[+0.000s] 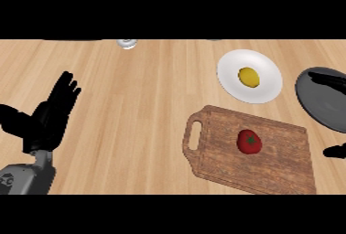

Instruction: Pick the tomato from the cutting board and place it in the pan

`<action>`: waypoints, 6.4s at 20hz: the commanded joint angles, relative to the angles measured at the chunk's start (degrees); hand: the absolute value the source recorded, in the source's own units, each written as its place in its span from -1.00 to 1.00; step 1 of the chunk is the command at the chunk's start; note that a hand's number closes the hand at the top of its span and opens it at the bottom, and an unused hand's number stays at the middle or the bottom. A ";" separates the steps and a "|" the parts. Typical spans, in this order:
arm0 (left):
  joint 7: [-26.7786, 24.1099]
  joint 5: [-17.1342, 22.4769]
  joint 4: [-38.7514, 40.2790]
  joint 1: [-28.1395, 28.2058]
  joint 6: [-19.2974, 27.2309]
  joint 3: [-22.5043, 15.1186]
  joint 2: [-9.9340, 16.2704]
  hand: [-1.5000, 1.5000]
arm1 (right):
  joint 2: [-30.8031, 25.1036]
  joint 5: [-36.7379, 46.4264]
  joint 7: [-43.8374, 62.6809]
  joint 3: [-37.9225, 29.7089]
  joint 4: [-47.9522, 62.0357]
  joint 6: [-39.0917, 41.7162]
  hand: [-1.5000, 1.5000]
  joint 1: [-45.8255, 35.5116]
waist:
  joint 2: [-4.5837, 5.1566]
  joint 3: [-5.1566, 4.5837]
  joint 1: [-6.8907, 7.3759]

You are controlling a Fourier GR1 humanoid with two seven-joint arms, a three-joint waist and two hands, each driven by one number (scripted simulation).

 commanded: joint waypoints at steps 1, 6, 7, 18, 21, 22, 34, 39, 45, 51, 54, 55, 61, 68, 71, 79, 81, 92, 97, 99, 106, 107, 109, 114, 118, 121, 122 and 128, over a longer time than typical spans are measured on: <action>-1.48 -1.44 -1.72 2.23 0.06 -1.25 -1.22 0.00 | -1.39 6.86 7.08 4.95 -1.62 1.62 -1.00 -5.88 | 0.04 0.00 0.71; -1.12 -1.07 2.24 -1.52 -1.04 -0.09 -1.61 0.00 | 1.13 13.37 15.08 13.84 -1.32 6.90 -1.00 -10.94 | 0.28 -0.02 0.64; 0.53 -2.47 -0.84 -0.25 0.53 -1.89 -1.85 0.00 | -1.32 13.86 17.55 15.51 -3.93 10.49 -1.00 -10.14 | 0.01 -0.05 0.75; 3.40 -2.20 -1.36 -1.21 -0.75 2.22 -1.84 0.00 | 0.84 22.24 22.44 19.82 -13.86 19.46 -1.00 -5.26 | -0.14 0.06 -0.77; 1.10 -3.01 0.29 -0.23 -1.37 2.50 -2.11 0.00 | 0.25 27.81 25.50 20.89 -16.87 17.77 -1.00 -4.28 | -0.12 0.06 -0.85; 1.73 -3.64 -3.76 2.63 -0.20 0.43 -3.76 0.00 | -0.65 25.68 27.87 19.52 -19.77 22.32 -1.00 -6.44 | -0.24 0.04 -0.63; -1.57 -4.77 0.29 3.23 -5.50 4.92 -4.69 0.00 | 14.37 38.80 30.72 23.98 -17.61 21.66 -1.00 -4.01 | -0.02 0.06 -0.43; 1.12 -4.45 -1.51 2.45 -6.07 5.85 -5.22 0.00 | 17.26 43.46 32.80 24.35 -14.07 23.94 -1.00 -6.12 | -0.02 0.06 -0.42; 4.47 -6.63 -5.22 2.38 -4.92 6.39 -5.83 0.00 | 20.07 48.59 27.19 23.21 -5.52 17.50 -1.00 -6.01 | 0.00 0.08 -0.26; 4.64 -8.80 -6.98 3.18 -3.84 4.44 -9.68 0.00 | 20.64 50.78 25.84 21.31 -5.41 22.18 -1.00 -6.16 | -0.05 0.07 -0.44; 4.40 -9.45 -5.87 2.70 -5.35 5.15 -8.86 0.00 | 24.22 53.74 23.35 22.71 1.75 17.39 -1.00 -8.14 | 0.01 0.08 -0.25; 0.95 -8.53 0.62 -0.03 -6.69 7.04 -8.90 0.00 | 22.02 53.35 19.50 20.56 3.82 14.79 -1.00 -8.21 | 0.07 0.07 -0.42; 0.96 -7.80 2.91 -1.40 -8.72 10.06 -7.39 0.00 | 29.89 54.74 22.88 19.94 6.09 17.65 -1.00 -12.08 | 0.05 0.05 -0.34; 1.73 -9.89 -6.86 6.27 -7.91 7.44 -9.86 0.00 | 31.16 59.71 18.90 21.35 15.74 11.03 -1.00 -9.48 | -0.02 0.08 0.05; 6.06 -9.28 -1.94 -1.36 -7.58 8.09 -9.78 0.00 | 27.69 58.14 9.15 19.41 17.62 8.16 1.00 -11.98 | 0.08 0.09 -0.28; 4.87 -9.47 -3.56 0.78 -8.72 9.29 -10.21 0.00 | 32.79 59.96 8.95 17.40 18.46 6.87 1.00 -12.16 | -0.02 0.07 -0.31; 1.96 -10.86 -0.45 0.56 -8.69 9.10 -10.99 0.00 | 30.91 60.08 6.21 16.36 17.67 4.91 1.00 -9.87 | 0.00 0.07 -0.51; 4.76 -11.30 -5.78 3.14 -8.17 9.48 -10.11 0.00 | 32.25 58.26 21.43 4.25 2.54 -0.06 1.00 -1.15 | -0.47 0.06 -1.60; 0.17 -9.89 0.37 1.96 -9.56 11.84 -10.06 0.00 | 34.09 63.71 29.45 5.56 -11.70 -4.44 1.00 1.16 | -0.31 -0.06 -1.99; 2.38 -11.32 -0.29 -0.02 -7.85 10.99 -10.36 0.00 | 32.06 62.24 28.07 3.30 -18.94 -5.17 1.00 3.29 | -0.42 0.00 -2.52; 2.28 -10.82 -1.61 1.80 -10.01 10.37 -10.19 0.00 | 32.01 58.16 36.17 -2.14 -32.85 10.33 1.00 -2.87 | -0.15 0.03 -0.79; 4.27 -8.66 1.01 -2.03 -10.88 12.79 -8.74 0.00 | 30.52 56.44 32.49 -5.73 -29.15 6.40 1.00 -2.45 | -0.04 0.06 -0.81; 1.90 -11.10 1.31 -0.21 -9.55 10.29 -11.19 0.00 | 31.46 55.26 34.77 -7.01 -33.29 8.49 1.00 -0.79 | -0.07 0.05 -0.97; 4.70 -11.05 -1.26 -0.83 -8.78 10.15 -11.36 0.00 | 28.32 52.26 32.25 -16.58 -18.04 2.01 1.00 -9.93 | 0.07 0.08 -0.32; 4.26 -11.01 -5.39 4.48 -10.29 9.18 -11.37 0.00 | 23.34 49.17 26.37 -22.95 -6.90 -1.94 1.00 -11.35 | 0.06 0.10 0.09; 4.93 -11.07 0.04 -3.94 -9.24 11.40 -10.03 0.00 | 20.73 47.81 20.70 -26.18 0.90 -8.26 1.00 -12.15 | 0.18 0.10 -0.40; 2.03 -10.11 -0.72 0.78 -11.29 12.00 -9.68 0.00 | 18.55 46.23 18.48 -28.23 4.98 -8.58 1.00 -13.37 | 0.17 0.10 -0.09; 5.53 -10.37 -3.53 -0.67 -10.15 11.23 -10.05 0.00 | 13.04 43.66 5.66 -33.50 27.57 -19.29 1.00 -16.75 | 0.42 0.18 0.60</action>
